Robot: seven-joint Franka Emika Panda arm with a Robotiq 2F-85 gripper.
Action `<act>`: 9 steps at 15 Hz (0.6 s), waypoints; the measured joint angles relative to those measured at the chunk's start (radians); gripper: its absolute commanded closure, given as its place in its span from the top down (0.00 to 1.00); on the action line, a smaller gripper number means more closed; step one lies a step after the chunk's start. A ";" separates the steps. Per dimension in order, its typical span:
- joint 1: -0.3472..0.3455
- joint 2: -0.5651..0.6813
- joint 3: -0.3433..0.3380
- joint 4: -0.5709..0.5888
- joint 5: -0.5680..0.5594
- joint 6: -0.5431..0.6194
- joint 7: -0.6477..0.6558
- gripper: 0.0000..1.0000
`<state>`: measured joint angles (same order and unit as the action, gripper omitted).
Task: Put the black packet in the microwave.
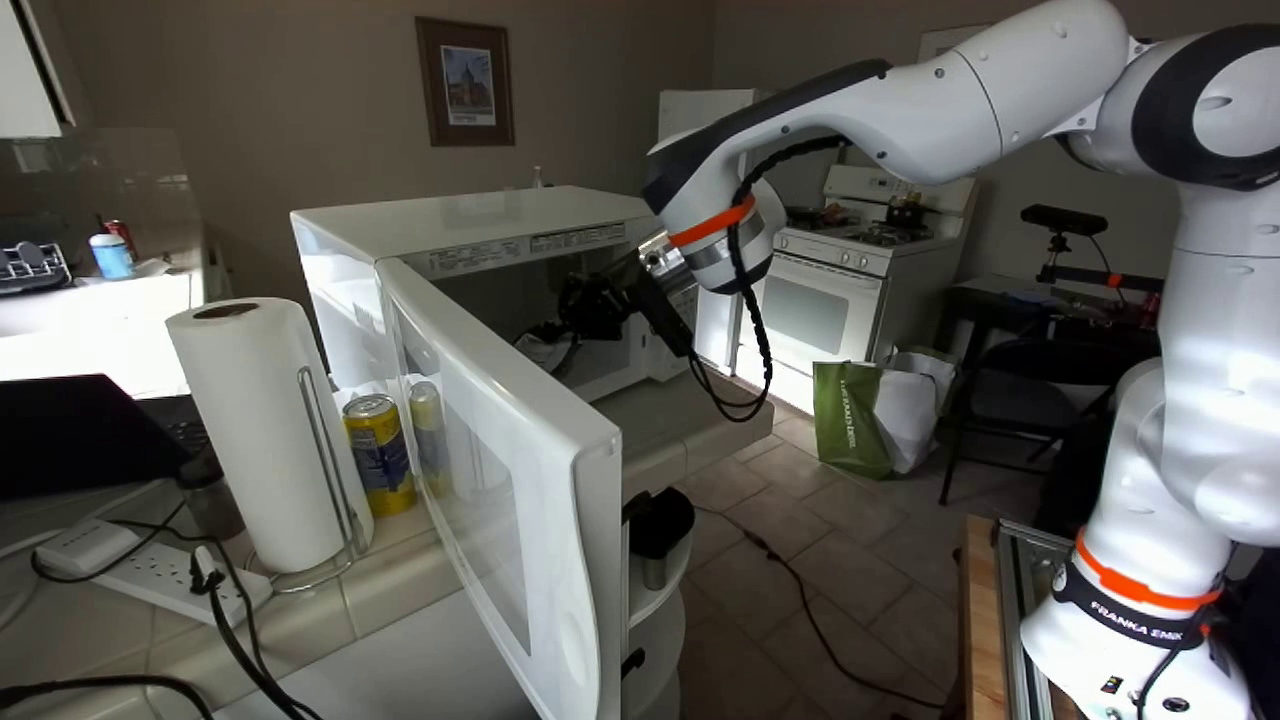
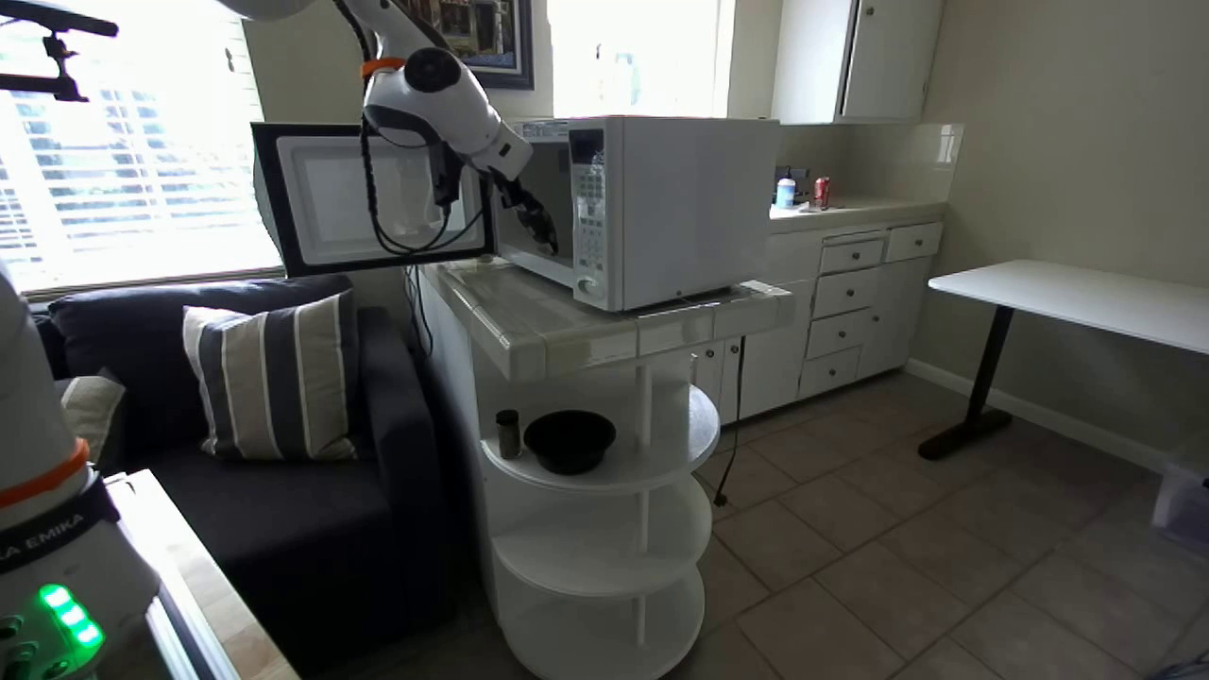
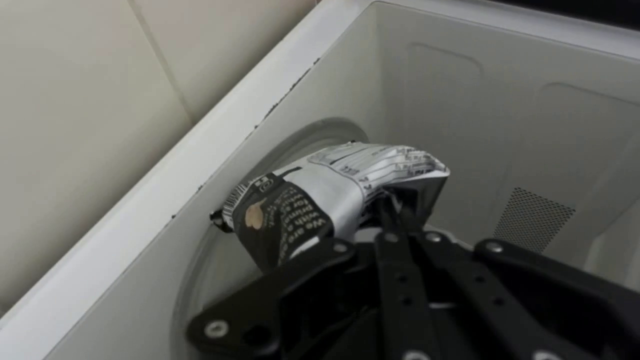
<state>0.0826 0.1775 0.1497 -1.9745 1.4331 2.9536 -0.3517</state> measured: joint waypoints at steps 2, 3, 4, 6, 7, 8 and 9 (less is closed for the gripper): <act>-0.006 0.017 -0.005 -0.008 -0.008 -0.038 0.021 0.00; -0.008 0.023 -0.008 -0.015 -0.015 -0.056 0.036 0.00; -0.009 0.029 -0.011 -0.021 -0.023 -0.064 0.048 0.00; -0.008 0.037 -0.013 -0.029 -0.048 -0.069 0.062 0.00; -0.008 0.042 -0.015 -0.031 -0.068 -0.067 0.067 0.00; -0.008 0.046 -0.016 -0.032 -0.088 -0.060 0.070 0.00; -0.006 0.049 -0.016 -0.032 -0.106 -0.040 0.070 0.00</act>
<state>0.0761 0.2266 0.1340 -2.0062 1.3266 2.9135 -0.2821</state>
